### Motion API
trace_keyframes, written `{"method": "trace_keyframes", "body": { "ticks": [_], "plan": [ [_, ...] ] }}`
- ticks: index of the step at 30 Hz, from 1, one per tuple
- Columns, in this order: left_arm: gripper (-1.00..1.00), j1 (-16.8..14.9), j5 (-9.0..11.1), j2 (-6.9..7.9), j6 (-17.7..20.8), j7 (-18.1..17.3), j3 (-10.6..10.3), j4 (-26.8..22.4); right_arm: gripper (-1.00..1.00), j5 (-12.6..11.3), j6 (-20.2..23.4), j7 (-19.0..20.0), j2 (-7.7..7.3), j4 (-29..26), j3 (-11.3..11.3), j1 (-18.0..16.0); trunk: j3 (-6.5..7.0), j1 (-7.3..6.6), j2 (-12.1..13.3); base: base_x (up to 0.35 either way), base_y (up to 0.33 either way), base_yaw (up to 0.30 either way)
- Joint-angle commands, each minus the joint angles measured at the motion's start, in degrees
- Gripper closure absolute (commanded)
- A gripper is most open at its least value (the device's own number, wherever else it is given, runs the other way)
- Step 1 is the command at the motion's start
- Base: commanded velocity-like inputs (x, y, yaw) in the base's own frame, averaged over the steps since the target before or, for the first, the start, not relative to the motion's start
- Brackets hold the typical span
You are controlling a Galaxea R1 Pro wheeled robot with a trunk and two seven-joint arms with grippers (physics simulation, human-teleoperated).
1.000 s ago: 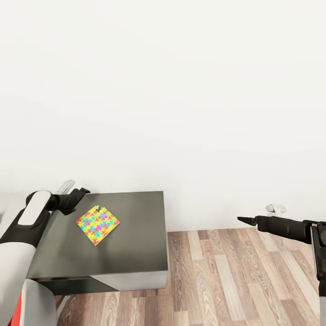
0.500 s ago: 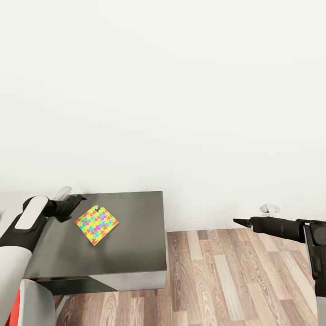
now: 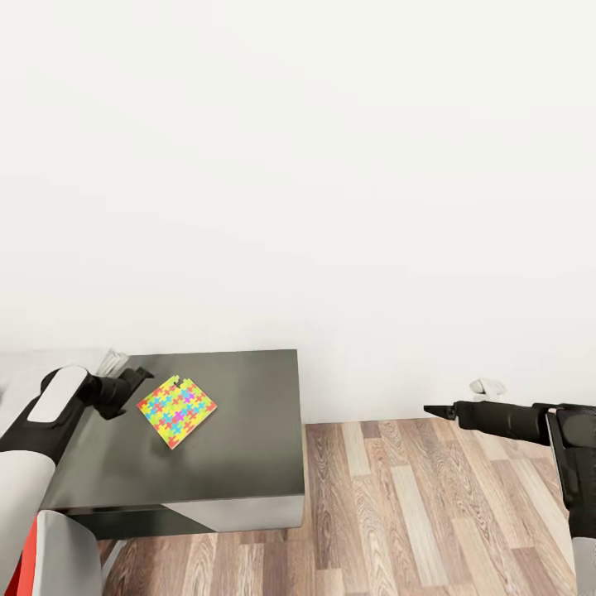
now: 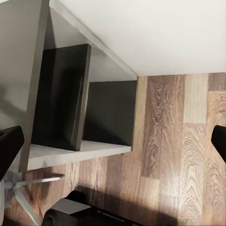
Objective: Put all the toys in the child's room - the three board games (two on the bed and one on the table), the two jigsaw puzzles on the table, and the tennis ball on the table - inside the toy box on the table in the child's room.
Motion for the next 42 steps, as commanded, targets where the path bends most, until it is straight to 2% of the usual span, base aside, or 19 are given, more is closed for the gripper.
{"method": "trace_keyframes", "body": {
  "ticks": [1, 14, 20, 33, 42],
  "plan": [
    [-1.00, 0.0, 0.6, 0.00, 0.1, 0.5, 0.1, -0.1, -1.00, 0.5, 0.4, 0.6, 0.01, 0.0, -0.1, -0.1, -0.10, 0.03, -0.1, 0.000, 0.000, 0.000],
    [-1.00, -1.2, 0.3, 0.33, -0.5, 0.1, 0.0, 5.2, -1.00, 0.6, 0.4, 0.7, 0.09, 1.2, 0.3, -0.2, -0.10, 0.03, -0.1, 0.000, 0.000, 0.000],
    [-1.00, -1.9, 0.3, 0.87, -0.6, -1.3, 0.0, 7.0, -1.00, 0.6, 0.4, 0.8, 0.09, 1.1, 0.4, -0.1, -0.10, 0.03, -0.1, 0.000, 0.000, 0.000],
    [-1.00, -2.0, 0.1, 1.35, -0.6, -2.5, -0.6, 7.7, -1.00, 0.6, 0.4, 1.0, 0.03, 1.0, 0.3, 0.0, -0.10, 0.03, -0.1, 0.018, 0.000, 0.000],
    [-1.00, -1.8, -1.6, 1.35, -0.6, -2.7, -0.8, 7.8, -1.00, 0.6, 0.4, 1.2, -0.05, 0.8, 0.3, 0.0, -0.10, 0.03, -0.1, 0.207, 0.000, 0.000]
  ]
}}
